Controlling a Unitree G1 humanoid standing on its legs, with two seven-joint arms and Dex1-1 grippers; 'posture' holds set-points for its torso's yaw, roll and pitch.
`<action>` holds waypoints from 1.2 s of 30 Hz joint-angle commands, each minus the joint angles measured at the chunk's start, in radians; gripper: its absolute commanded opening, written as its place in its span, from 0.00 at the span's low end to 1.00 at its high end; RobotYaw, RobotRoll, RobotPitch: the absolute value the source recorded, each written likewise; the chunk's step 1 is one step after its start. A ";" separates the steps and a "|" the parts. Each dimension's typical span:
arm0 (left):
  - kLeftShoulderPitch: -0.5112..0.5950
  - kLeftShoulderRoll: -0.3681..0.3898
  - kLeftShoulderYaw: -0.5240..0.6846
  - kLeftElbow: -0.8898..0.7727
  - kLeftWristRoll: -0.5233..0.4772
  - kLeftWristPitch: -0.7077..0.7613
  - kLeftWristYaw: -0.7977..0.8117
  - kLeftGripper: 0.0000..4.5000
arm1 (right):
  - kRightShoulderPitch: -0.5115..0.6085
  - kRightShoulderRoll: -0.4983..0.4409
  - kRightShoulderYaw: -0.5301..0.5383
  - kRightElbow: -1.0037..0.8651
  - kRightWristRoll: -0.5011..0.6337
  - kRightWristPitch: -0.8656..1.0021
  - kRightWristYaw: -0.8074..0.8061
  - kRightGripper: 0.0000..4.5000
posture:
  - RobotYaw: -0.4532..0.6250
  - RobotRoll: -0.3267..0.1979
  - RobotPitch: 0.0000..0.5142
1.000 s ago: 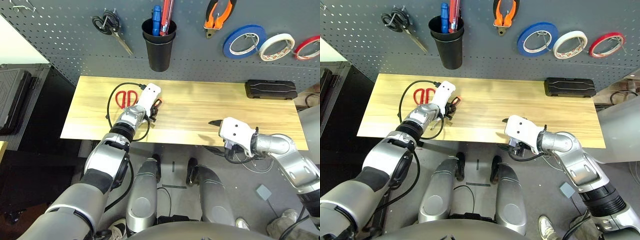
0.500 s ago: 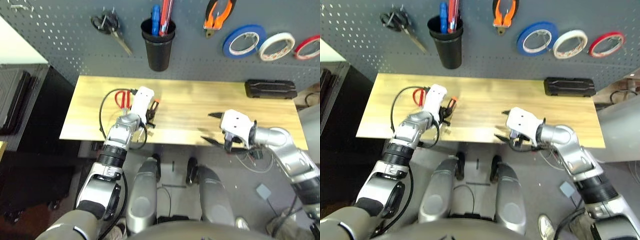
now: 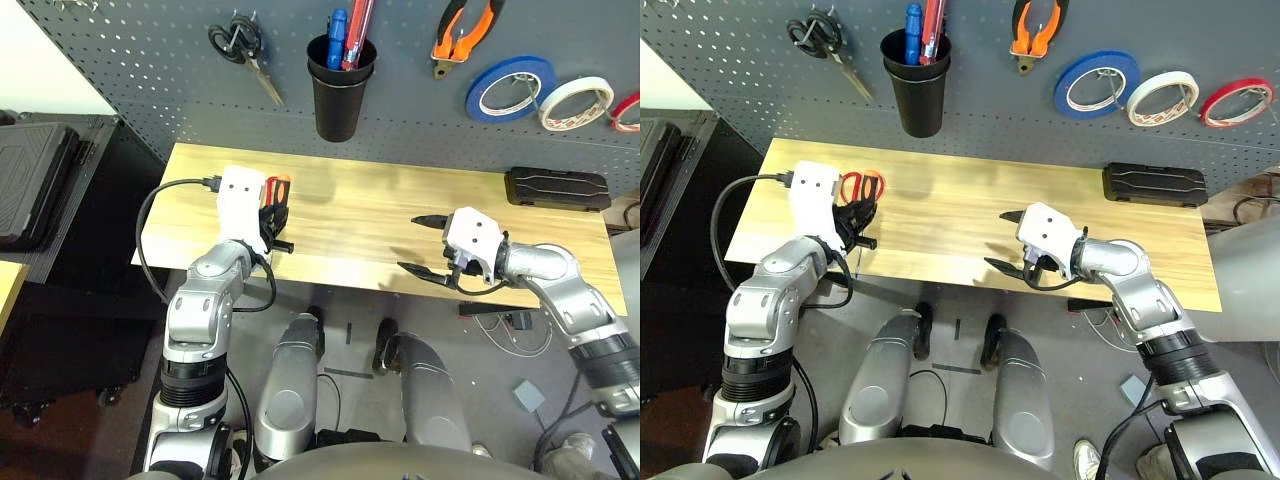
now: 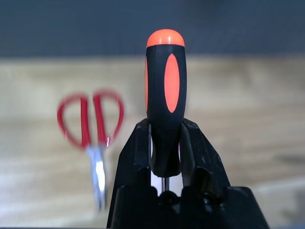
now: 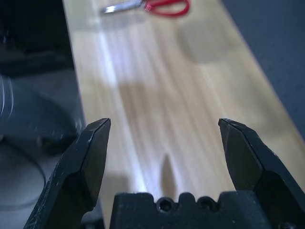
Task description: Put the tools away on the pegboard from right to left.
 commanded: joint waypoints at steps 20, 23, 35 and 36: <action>-0.279 0.106 0.108 -0.091 -0.241 -0.092 -0.008 0.16 | -0.048 -0.030 -0.314 0.107 0.347 -0.097 0.206 1.00 | 0.65 0.62 0.48; -0.331 0.114 0.125 -0.068 -0.263 -0.102 -0.001 0.16 | -0.055 -0.038 -0.331 0.089 0.373 -0.052 0.203 1.00 | 0.64 0.62 0.48; -0.535 0.107 0.133 0.099 -0.275 -0.197 0.058 0.16 | -0.086 -0.052 -0.405 -0.001 0.472 0.107 0.145 1.00 | 0.61 0.62 0.44; -0.548 0.109 0.129 0.115 -0.273 -0.209 0.058 0.16 | -0.090 -0.054 -0.414 -0.003 0.477 0.114 0.141 1.00 | 0.60 0.62 0.43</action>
